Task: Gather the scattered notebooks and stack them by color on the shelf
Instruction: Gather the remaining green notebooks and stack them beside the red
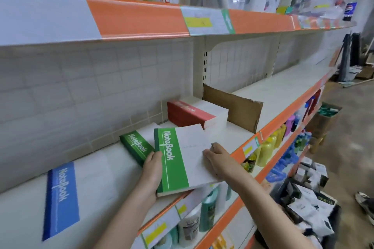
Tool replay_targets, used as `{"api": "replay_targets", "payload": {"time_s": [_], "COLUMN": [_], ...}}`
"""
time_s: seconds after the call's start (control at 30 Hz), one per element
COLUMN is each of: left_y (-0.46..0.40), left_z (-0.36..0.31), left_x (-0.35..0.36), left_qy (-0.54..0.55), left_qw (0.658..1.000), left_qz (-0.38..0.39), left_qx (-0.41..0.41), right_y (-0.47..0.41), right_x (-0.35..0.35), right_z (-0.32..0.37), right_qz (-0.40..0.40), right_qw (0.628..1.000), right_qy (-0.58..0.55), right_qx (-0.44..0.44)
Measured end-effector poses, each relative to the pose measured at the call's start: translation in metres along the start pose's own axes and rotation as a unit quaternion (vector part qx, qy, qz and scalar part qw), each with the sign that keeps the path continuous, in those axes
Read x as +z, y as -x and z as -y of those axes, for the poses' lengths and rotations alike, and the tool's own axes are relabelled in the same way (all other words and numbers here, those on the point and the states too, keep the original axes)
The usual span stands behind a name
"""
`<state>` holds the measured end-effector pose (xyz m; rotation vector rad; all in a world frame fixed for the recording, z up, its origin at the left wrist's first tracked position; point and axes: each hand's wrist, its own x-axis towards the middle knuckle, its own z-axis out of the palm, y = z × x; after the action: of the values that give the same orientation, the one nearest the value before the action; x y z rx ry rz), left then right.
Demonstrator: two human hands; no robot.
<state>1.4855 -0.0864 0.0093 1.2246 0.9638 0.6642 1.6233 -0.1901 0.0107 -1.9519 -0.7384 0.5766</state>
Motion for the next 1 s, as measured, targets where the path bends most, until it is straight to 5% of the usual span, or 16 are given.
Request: {"api": "replay_targets", "payload": {"time_s": [0.6,0.8,1.0], "left_y": [-0.075,-0.092,-0.103], "left_z": [-0.004,0.007,0.018], "left_x": [-0.036,-0.035,-0.035], "left_qy": [-0.065,-0.245,-0.306], "left_qw": [0.979,0.926,0.895], "left_qz": [-0.192,-0.28,-0.315], "left_qx": [0.006,0.061,0.077], "right_y": [-0.126,-0.153,-0.165], "right_x": [0.053,0.065,0.072], "right_z": [0.03,0.029,0.03], "right_qz": [0.195,0.194,0.185], "right_qw": [0.977,0.965,0.949], "right_qy": [0.012,0.106,0.19], "right_qx": [-0.088,-0.142,-0.173]}}
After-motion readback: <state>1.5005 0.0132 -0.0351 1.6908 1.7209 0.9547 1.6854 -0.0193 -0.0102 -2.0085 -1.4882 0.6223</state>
